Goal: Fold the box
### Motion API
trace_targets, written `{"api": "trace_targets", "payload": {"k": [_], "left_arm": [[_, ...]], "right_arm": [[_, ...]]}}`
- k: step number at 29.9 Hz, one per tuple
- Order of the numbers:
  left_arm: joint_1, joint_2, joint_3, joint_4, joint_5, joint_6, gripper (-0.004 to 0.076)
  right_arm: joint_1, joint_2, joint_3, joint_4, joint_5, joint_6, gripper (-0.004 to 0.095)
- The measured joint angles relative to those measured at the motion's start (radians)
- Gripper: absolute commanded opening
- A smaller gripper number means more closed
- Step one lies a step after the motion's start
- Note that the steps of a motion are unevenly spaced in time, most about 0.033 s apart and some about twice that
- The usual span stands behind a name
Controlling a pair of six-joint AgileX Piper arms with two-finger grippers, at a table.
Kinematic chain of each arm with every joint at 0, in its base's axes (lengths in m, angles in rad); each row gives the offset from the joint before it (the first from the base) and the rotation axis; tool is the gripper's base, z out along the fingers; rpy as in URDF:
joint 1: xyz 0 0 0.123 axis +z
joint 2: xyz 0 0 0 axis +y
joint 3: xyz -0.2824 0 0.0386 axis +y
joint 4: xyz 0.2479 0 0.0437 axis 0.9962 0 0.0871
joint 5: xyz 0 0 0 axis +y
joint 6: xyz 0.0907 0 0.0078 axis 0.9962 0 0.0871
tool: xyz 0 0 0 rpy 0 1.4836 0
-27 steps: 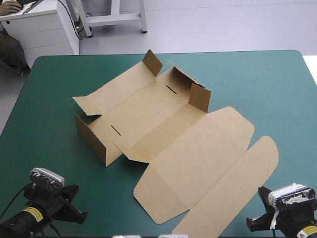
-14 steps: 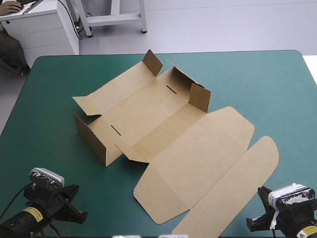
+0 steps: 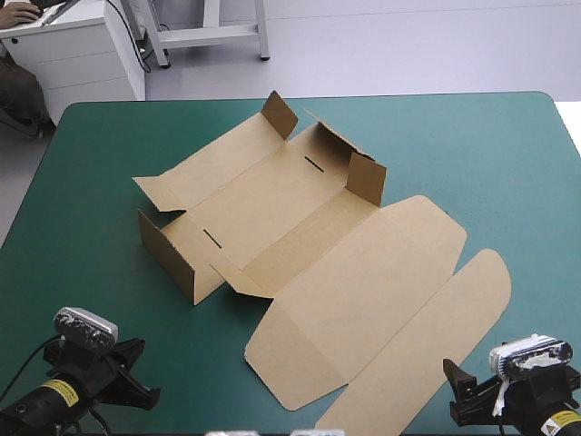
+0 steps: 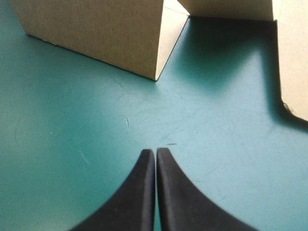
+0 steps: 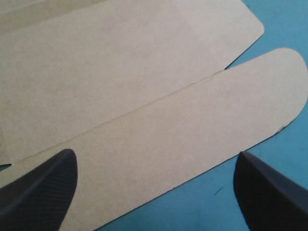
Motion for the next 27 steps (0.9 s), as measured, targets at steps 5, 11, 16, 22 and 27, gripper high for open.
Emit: {"api": "trace_targets", "payload": {"k": [5,11,16,22,27], "left_arm": [[0.000,0.000,0.000,0.000,0.000,0.000,-0.0008],[0.000,0.000,0.000,0.000,0.000,0.000,-0.0008],[0.000,0.000,0.000,0.000,0.000,0.000,-0.0008],[0.000,0.000,0.000,0.000,0.000,0.000,-0.0008],[0.000,0.000,0.000,0.000,0.000,0.000,-0.0008]], "right_arm": [[0.000,0.094,-0.085,0.000,0.061,0.012,0.0832],[0.000,0.278,-0.279,0.000,0.176,0.015,0.0832],[0.000,0.456,-0.434,0.000,0.189,0.001,0.0832],[0.000,0.687,-0.581,0.004,0.189,-0.045,0.0832],[0.000,0.897,-0.707,0.048,0.189,-0.093,0.0832]]}}
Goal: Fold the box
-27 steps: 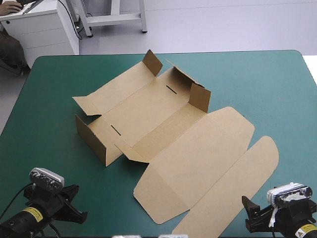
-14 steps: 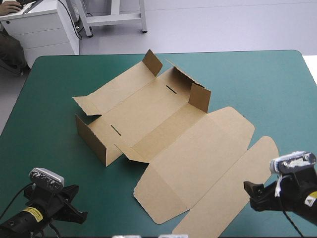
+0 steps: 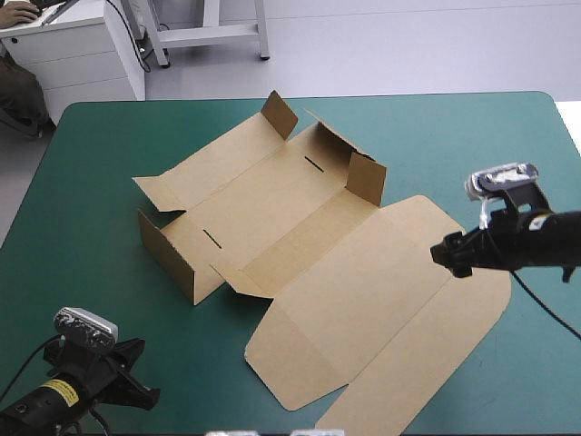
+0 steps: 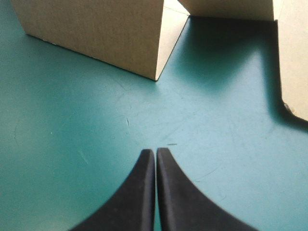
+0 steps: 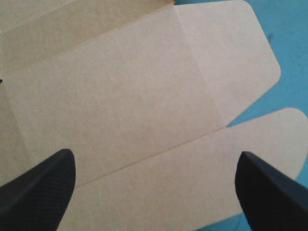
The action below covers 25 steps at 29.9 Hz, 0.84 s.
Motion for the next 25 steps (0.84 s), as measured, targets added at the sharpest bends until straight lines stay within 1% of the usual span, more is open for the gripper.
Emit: {"api": "trace_targets", "payload": {"k": [7,11,17,25], "left_arm": [[0.000,0.000,0.000,0.002,0.000,0.000,-0.0008],[0.000,0.000,0.000,0.003,0.000,0.000,-0.0008],[0.000,0.000,0.000,0.003,0.000,0.000,-0.0008],[0.000,0.000,0.001,0.003,0.000,0.000,-0.0008]], "right_arm": [[0.000,0.283,-0.225,0.174,-0.012,-0.106,0.0832],[0.000,0.418,-0.371,0.210,-0.012,-0.118,0.0832],[0.012,0.609,-0.545,0.206,-0.006,-0.124,0.0832],[0.127,0.819,-0.724,0.120,-0.006,-0.126,0.0832]]}}
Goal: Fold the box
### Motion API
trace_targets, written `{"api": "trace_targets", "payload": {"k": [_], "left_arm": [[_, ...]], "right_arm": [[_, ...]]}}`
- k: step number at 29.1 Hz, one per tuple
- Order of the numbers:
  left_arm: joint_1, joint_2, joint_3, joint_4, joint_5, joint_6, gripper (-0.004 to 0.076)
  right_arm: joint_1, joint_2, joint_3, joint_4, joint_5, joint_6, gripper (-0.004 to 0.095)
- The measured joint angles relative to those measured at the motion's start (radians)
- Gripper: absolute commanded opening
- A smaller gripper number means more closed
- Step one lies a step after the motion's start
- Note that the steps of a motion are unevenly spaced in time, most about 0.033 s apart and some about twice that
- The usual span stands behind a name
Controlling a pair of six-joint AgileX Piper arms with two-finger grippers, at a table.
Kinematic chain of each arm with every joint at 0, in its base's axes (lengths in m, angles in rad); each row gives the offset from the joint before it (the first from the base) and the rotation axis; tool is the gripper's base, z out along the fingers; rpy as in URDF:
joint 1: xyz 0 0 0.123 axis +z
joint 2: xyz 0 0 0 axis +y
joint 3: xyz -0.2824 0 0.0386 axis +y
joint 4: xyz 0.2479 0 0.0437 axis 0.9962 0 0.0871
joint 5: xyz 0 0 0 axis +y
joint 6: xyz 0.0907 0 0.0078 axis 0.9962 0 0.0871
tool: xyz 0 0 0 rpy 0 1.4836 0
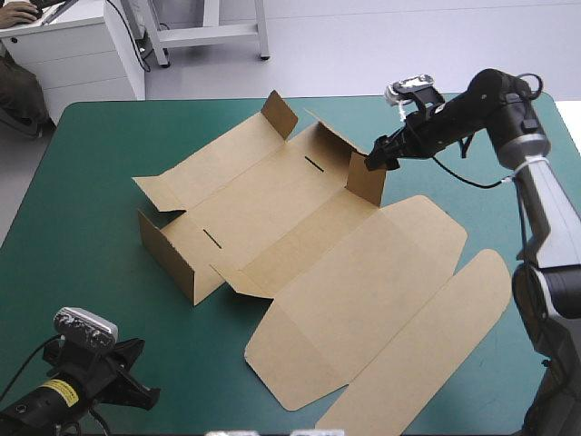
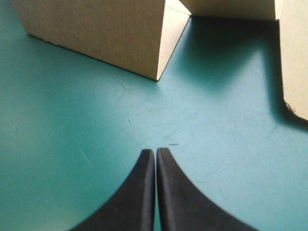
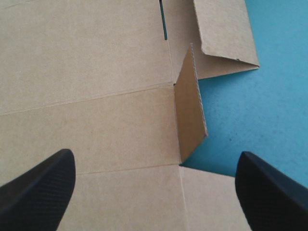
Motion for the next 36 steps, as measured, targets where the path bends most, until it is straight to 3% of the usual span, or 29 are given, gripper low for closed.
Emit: {"api": "trace_targets", "payload": {"k": [16,20,28,36], "left_arm": [[0.000,0.000,0.000,0.000,-0.001,0.000,-0.0008],[0.000,0.000,0.000,0.000,-0.001,0.000,-0.0008],[0.000,0.000,0.000,0.000,-0.001,0.000,-0.0008],[0.000,0.000,0.000,0.000,-0.002,0.000,-0.0008]], "right_arm": [[0.031,0.296,-0.154,-0.013,-0.003,0.044,0.0802],[0.032,0.317,-0.156,-0.012,-0.003,0.044,0.0625],[0.036,0.361,-0.156,0.013,-0.006,0.037,-0.0006],[0.088,0.367,-0.201,0.010,-0.005,-0.049,-0.0019]]}}
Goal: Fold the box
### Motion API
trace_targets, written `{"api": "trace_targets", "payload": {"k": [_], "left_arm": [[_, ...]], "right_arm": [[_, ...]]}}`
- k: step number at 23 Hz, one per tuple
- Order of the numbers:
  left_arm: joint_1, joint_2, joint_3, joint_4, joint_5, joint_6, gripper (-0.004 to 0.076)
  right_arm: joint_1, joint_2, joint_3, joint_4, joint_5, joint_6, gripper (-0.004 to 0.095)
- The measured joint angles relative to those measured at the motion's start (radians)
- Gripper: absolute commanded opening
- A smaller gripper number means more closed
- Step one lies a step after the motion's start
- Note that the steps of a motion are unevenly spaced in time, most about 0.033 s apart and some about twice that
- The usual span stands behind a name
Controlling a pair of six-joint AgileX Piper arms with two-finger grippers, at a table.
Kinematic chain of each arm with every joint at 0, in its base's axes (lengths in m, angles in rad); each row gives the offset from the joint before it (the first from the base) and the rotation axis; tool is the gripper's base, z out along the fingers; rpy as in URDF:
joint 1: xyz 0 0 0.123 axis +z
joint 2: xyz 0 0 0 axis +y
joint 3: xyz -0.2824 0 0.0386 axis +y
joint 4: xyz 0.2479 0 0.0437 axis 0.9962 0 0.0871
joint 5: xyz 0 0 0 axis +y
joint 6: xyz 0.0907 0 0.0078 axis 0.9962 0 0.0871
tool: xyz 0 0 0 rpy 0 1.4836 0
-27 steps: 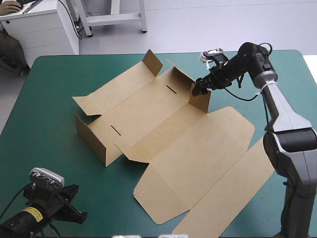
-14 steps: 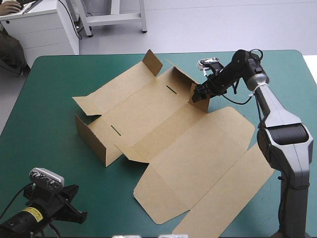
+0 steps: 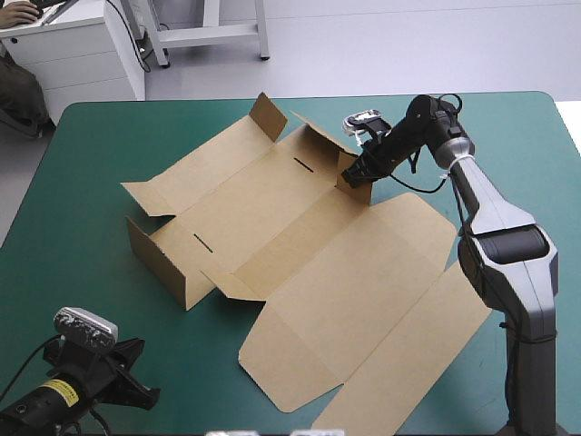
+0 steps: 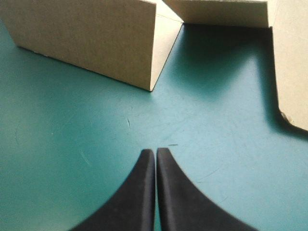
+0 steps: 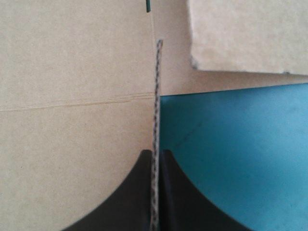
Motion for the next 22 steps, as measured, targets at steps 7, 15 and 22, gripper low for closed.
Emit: {"api": "trace_targets", "payload": {"k": [7,15,22], "left_arm": [[0.000,0.000,-0.066,-0.022,-0.007,0.000,-0.0008],[0.000,0.000,-0.204,-0.030,-0.017,0.000,-0.0008],[0.000,0.000,-0.205,-0.030,-0.017,0.000,-0.0008]], "right_arm": [[0.028,0.004,-0.164,0.000,0.006,-0.228,-0.0020],[0.152,0.004,-0.191,-0.003,0.009,-0.669,-0.0020],[0.184,0.004,-0.192,-0.003,0.010,-0.702,-0.0020]]}}
